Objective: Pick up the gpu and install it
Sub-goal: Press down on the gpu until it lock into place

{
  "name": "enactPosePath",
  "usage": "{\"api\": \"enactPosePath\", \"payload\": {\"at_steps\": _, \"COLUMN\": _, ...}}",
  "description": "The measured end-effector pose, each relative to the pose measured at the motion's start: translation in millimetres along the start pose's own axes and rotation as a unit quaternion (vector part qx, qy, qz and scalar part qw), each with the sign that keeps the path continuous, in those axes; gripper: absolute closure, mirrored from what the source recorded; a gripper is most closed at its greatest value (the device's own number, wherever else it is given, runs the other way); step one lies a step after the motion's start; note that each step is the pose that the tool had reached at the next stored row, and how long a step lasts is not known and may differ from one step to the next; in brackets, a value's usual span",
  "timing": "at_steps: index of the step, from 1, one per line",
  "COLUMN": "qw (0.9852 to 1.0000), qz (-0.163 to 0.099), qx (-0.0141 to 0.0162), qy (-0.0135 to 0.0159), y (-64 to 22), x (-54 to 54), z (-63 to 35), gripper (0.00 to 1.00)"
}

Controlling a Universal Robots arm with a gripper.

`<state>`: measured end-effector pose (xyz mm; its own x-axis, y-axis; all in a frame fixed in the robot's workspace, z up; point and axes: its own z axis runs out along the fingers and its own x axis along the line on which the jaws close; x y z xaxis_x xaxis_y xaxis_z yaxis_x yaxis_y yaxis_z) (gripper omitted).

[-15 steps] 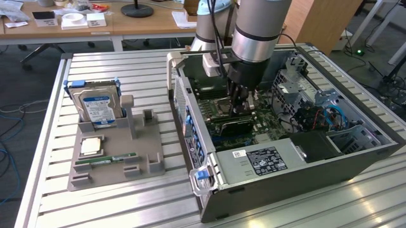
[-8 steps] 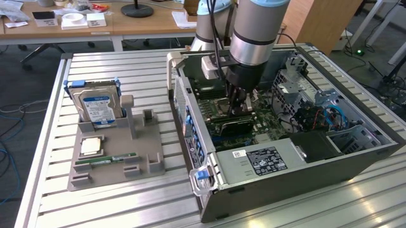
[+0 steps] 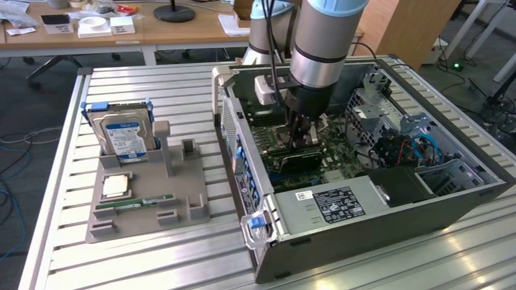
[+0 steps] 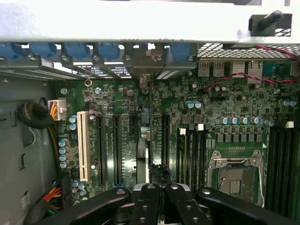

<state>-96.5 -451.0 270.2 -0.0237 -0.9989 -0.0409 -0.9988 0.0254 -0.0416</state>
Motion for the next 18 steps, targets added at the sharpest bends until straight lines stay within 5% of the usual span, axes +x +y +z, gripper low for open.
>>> {"api": "enactPosePath", "payload": {"at_steps": 6, "qw": 1.0, "qz": 0.0, "qx": 0.0, "qy": -0.0013, "y": 0.3, "x": -0.6, "z": 7.0, "gripper": 0.89}}
{"api": "enactPosePath", "payload": {"at_steps": 18, "qw": 1.0, "qz": 0.0, "qx": -0.001, "qy": -0.0012, "y": -0.6, "x": -0.8, "z": 3.3, "gripper": 0.89}}
